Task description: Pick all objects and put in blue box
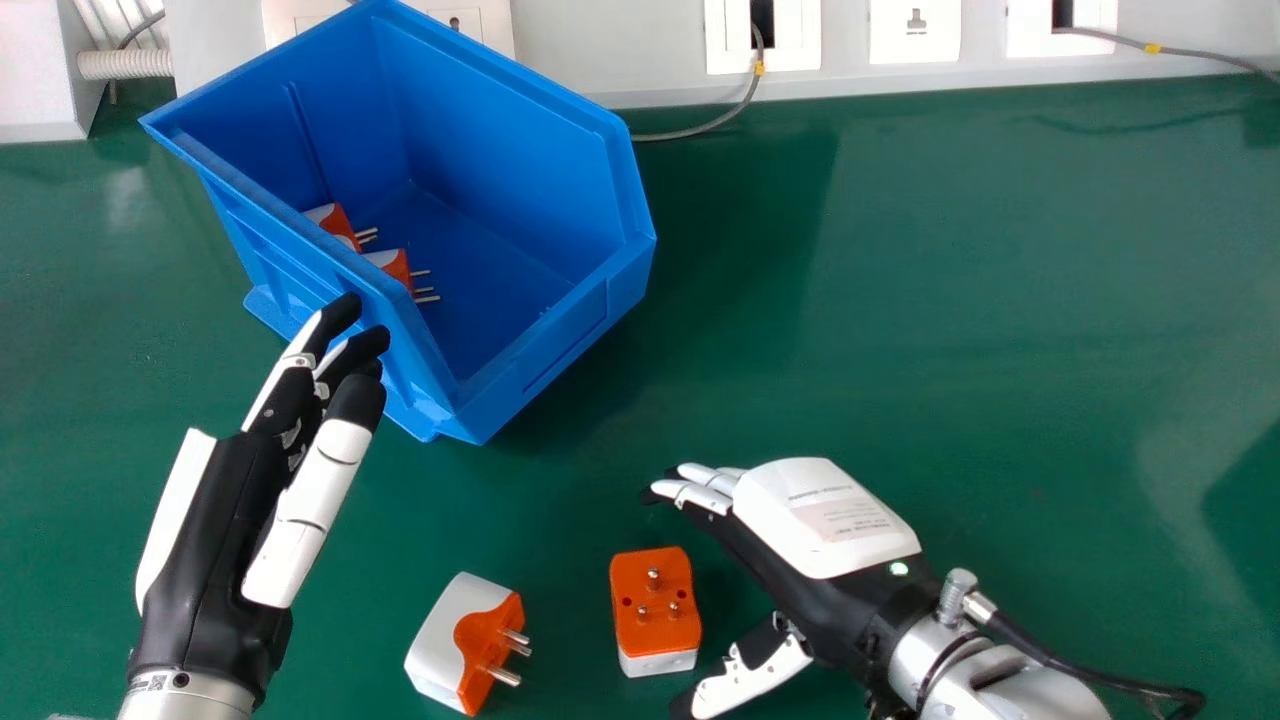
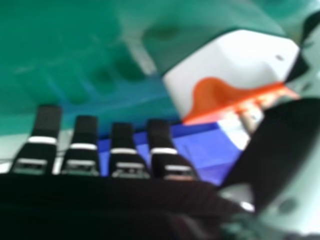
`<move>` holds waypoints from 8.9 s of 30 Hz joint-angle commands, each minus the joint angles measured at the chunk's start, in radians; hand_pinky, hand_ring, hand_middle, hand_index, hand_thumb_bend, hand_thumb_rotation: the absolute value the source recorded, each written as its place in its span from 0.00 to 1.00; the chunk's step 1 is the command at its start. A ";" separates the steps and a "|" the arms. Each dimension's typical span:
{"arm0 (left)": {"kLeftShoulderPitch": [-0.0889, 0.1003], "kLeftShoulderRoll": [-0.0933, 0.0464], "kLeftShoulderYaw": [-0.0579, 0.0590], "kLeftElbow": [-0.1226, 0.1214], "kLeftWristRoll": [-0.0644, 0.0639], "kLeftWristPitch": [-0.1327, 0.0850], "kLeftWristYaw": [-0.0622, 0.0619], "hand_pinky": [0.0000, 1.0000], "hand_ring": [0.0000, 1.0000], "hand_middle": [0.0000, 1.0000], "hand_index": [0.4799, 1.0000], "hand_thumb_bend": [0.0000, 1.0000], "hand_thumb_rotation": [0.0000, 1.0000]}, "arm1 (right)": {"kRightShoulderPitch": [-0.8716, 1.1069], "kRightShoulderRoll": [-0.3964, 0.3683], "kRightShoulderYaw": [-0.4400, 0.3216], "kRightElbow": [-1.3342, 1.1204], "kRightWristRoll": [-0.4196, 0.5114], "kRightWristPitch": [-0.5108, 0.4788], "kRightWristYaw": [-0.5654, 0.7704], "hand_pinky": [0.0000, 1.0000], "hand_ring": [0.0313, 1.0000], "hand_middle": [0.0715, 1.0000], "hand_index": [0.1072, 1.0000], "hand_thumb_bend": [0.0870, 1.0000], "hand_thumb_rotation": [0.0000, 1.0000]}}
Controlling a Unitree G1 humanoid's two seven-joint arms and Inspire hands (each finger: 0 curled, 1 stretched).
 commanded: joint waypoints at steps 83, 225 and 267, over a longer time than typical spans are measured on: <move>-0.019 0.007 0.002 -0.066 -0.007 0.058 -0.012 0.88 0.90 0.91 0.86 0.70 0.91 | 0.010 0.137 0.163 -0.077 -0.198 0.264 0.088 0.44 0.48 0.54 0.53 0.60 0.21; 0.149 -0.036 0.119 -0.205 -0.135 -0.015 -0.056 0.89 0.90 0.91 0.87 0.77 0.90 | -1.242 0.520 0.047 1.051 0.052 0.120 -0.224 0.16 0.18 0.36 0.42 0.47 0.00; 0.216 -0.092 0.093 -0.232 -0.140 -0.081 -0.048 0.89 0.89 0.90 0.86 0.77 0.93 | -1.228 0.533 0.153 1.191 0.067 0.186 -0.260 0.07 0.08 0.43 0.41 0.49 0.00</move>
